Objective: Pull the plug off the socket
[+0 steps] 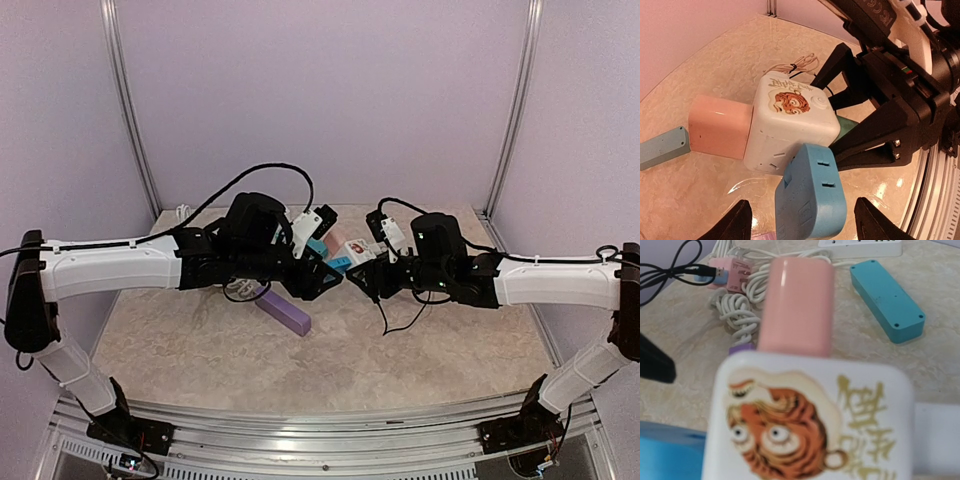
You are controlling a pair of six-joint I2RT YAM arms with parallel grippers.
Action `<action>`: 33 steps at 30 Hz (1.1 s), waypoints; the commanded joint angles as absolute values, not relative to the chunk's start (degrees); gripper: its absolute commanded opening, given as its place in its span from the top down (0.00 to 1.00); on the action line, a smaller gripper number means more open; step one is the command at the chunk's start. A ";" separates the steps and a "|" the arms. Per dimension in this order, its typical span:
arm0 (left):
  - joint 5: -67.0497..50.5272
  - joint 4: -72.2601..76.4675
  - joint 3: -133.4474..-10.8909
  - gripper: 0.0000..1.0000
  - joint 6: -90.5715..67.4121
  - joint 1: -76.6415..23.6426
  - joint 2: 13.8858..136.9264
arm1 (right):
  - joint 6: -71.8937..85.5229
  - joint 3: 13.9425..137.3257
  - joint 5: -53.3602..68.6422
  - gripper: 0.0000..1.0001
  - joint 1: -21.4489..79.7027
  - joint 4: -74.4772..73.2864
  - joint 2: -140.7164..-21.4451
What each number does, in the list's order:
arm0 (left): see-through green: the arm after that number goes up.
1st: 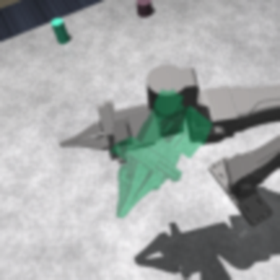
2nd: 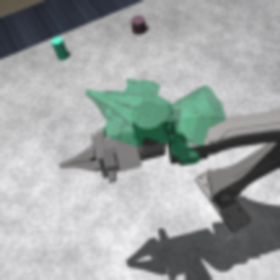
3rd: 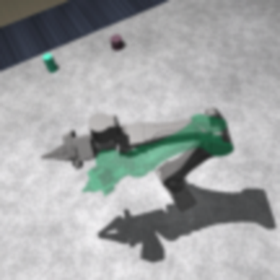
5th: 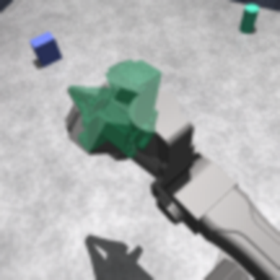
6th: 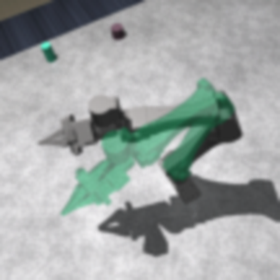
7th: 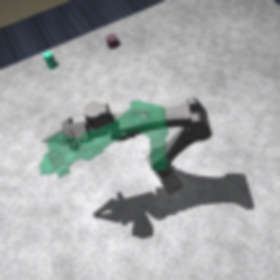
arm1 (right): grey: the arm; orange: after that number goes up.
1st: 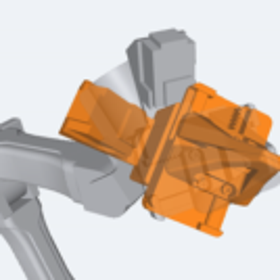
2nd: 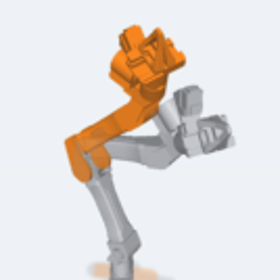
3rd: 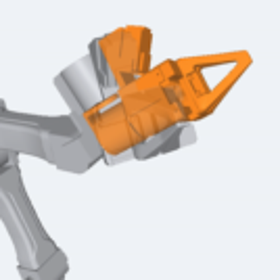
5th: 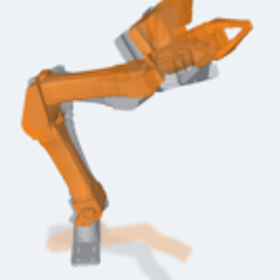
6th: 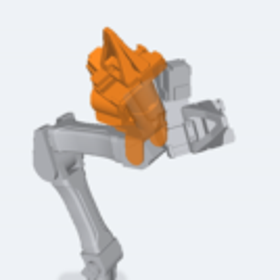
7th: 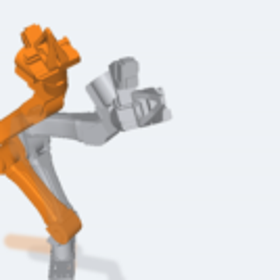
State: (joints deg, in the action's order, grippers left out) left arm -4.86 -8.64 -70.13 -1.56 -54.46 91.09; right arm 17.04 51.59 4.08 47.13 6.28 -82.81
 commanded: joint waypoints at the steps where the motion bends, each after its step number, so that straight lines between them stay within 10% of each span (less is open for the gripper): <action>1: -3.42 -10.86 -72.13 0.33 -0.35 -54.80 92.39 | 16.04 54.39 4.65 1.00 47.68 8.06 -80.96; 19: -2.94 -12.54 -73.82 0.45 1.73 -55.48 94.21 | 16.12 56.75 5.18 1.00 47.70 5.29 -83.19; 33: -0.99 -12.70 -74.09 0.74 3.14 -56.32 95.08 | 15.77 58.55 6.47 1.00 47.64 2.96 -85.21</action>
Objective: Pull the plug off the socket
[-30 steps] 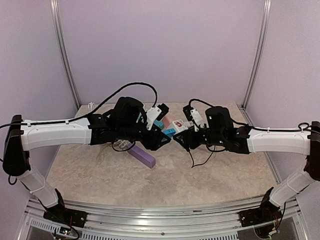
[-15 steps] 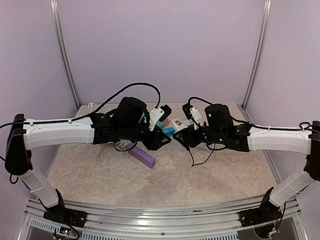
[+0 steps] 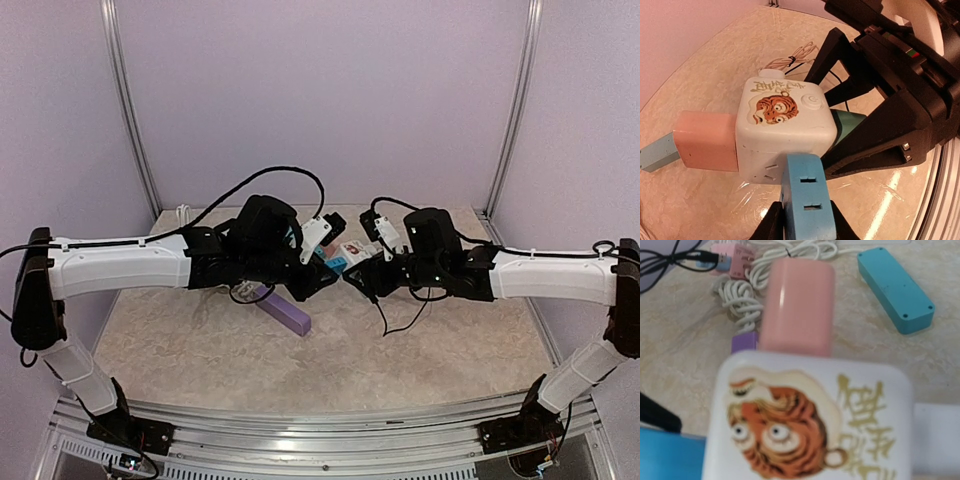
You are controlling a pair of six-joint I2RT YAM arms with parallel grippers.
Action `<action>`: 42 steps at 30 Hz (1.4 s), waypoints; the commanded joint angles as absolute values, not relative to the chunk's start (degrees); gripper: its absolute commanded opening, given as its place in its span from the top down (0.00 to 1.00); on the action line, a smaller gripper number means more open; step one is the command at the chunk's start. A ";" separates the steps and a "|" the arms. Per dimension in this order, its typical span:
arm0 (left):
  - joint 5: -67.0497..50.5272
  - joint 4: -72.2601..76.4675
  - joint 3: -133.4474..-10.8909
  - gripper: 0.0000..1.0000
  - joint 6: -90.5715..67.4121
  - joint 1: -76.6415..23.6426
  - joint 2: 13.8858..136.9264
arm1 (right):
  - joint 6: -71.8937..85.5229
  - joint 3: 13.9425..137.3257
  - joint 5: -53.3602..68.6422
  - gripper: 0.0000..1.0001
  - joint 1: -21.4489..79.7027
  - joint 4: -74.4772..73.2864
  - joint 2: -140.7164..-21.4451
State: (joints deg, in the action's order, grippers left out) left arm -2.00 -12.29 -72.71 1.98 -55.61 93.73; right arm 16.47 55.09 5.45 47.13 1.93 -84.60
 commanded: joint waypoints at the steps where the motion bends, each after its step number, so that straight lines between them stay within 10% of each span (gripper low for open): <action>1: -0.95 -12.63 -74.11 0.77 3.23 -56.34 95.23 | 15.78 58.88 6.57 1.00 47.64 2.64 -85.40; 10: -1.03 -13.75 -74.51 1.00 4.11 -56.60 95.45 | 14.49 59.23 7.87 1.00 47.64 0.49 -86.15; 42: -2.34 -15.64 -73.65 1.00 4.77 -57.18 94.69 | 13.85 61.39 5.85 1.00 47.55 -7.99 -85.49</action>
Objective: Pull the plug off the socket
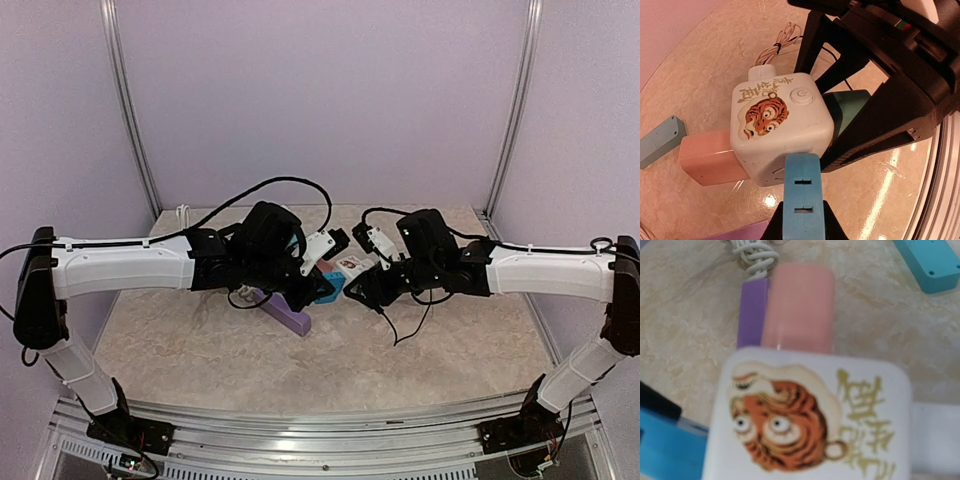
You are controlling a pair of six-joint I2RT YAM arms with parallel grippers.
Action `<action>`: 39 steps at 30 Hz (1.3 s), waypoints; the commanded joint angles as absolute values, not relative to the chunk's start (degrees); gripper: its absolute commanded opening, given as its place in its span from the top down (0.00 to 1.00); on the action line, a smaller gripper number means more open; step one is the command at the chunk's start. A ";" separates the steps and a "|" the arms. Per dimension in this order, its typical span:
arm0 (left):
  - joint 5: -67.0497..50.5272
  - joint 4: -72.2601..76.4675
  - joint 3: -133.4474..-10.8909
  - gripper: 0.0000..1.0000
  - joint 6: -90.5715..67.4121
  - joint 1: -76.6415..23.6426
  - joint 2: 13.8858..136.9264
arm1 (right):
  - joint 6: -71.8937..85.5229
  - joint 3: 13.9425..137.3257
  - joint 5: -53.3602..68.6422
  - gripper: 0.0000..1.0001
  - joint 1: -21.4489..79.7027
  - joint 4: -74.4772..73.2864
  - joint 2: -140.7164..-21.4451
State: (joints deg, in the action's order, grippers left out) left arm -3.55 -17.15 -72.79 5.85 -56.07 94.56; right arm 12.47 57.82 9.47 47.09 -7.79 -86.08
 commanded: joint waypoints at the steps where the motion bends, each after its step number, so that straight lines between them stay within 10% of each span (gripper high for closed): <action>1: -1.87 -15.62 -73.65 1.00 4.55 -57.36 94.80 | 14.77 61.87 5.35 1.00 47.55 -8.14 -85.82; 39: -9.60 -13.93 -71.27 1.00 3.95 -55.60 91.61 | 9.85 60.40 7.63 1.00 47.40 -10.84 -82.15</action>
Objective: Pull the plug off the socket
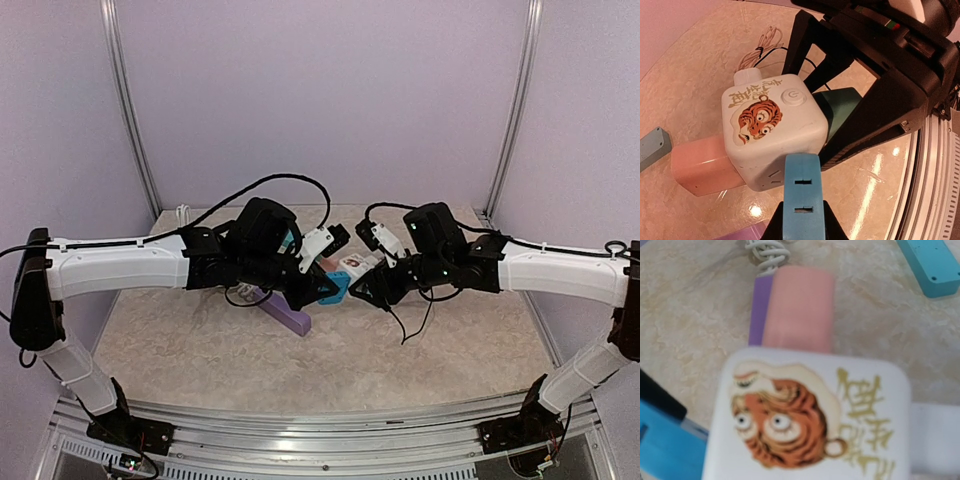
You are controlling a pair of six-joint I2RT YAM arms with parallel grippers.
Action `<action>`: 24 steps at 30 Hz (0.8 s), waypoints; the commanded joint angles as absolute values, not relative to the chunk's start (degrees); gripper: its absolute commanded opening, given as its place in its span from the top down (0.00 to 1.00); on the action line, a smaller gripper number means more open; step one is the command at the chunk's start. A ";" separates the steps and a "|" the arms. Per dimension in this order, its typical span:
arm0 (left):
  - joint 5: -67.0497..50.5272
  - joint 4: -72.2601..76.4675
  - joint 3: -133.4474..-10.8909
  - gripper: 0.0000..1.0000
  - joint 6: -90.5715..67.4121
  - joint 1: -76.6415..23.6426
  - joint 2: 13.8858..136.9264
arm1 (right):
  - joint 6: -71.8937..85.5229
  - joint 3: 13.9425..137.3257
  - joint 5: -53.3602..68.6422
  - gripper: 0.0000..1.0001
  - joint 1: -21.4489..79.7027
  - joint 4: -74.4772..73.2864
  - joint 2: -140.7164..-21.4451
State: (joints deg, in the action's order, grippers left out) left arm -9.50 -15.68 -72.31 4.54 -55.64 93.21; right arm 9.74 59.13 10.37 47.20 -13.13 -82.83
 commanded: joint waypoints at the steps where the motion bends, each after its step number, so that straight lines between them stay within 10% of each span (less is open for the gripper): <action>1: -8.61 -13.89 -71.28 1.00 3.81 -55.63 91.59 | 10.42 60.84 6.74 1.00 47.33 -11.45 -82.66; 24: -3.62 -9.72 -68.99 1.00 1.10 -57.97 90.97 | 17.43 62.44 7.67 1.00 45.02 -11.01 -86.49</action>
